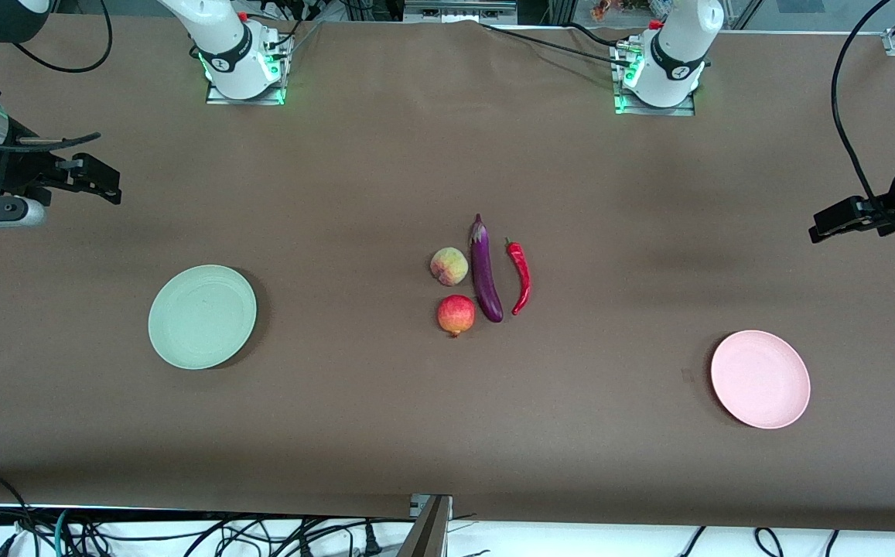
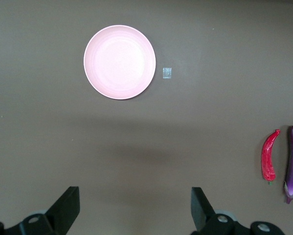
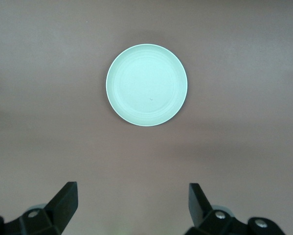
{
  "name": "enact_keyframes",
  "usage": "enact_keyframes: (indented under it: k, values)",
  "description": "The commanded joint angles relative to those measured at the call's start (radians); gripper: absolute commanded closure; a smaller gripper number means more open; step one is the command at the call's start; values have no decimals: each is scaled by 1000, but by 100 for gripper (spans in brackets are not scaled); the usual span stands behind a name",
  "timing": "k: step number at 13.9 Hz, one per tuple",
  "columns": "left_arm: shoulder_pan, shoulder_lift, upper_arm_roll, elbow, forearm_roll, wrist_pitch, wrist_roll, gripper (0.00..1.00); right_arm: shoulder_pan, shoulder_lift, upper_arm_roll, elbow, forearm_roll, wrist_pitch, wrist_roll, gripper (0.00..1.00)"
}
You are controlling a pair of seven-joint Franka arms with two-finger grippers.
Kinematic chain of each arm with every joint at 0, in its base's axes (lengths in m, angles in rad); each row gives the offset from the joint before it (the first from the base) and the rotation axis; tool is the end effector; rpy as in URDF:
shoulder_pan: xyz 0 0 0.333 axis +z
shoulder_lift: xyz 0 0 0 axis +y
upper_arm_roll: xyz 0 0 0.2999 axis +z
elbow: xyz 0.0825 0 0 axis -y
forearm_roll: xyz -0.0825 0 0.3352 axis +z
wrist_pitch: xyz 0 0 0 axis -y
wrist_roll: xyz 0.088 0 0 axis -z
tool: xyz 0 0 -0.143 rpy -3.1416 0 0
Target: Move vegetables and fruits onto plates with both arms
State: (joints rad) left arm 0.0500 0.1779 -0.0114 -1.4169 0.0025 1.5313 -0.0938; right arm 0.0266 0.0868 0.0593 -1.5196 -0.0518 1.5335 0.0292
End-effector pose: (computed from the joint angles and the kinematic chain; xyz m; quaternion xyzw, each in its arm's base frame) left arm 0.5497 0.0221 0.5397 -0.9973 -0.0662 0.0317 0.0011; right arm 0.5223 0.0362 0.5463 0.9987 0.0283 -0.0350 0.0254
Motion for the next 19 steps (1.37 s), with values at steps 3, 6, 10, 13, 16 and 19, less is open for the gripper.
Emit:
enact_keyframes:
  k: [3,6,10,13,16,19]
  values:
    - [-7,2,1,10,-10,-13,10,0,-8,13,5,30,-13,-1,-8,0]
    - [-6,3,1,18,-10,-13,11,0,-8,13,5,30,-13,-1,-8,0]
    - [-33,8,-1,10,-10,-68,8,0,-8,13,5,30,-13,-1,-8,0]
    - [-80,69,-1,4,-9,-74,8,0,-8,13,5,30,-13,-1,-8,0]
    - [-177,138,-2,-5,-16,-91,-39,0,-10,13,4,30,-13,1,-6,0]
    - [-260,182,-28,-68,-71,-77,-139,0,-11,13,4,30,-11,-1,-6,0]
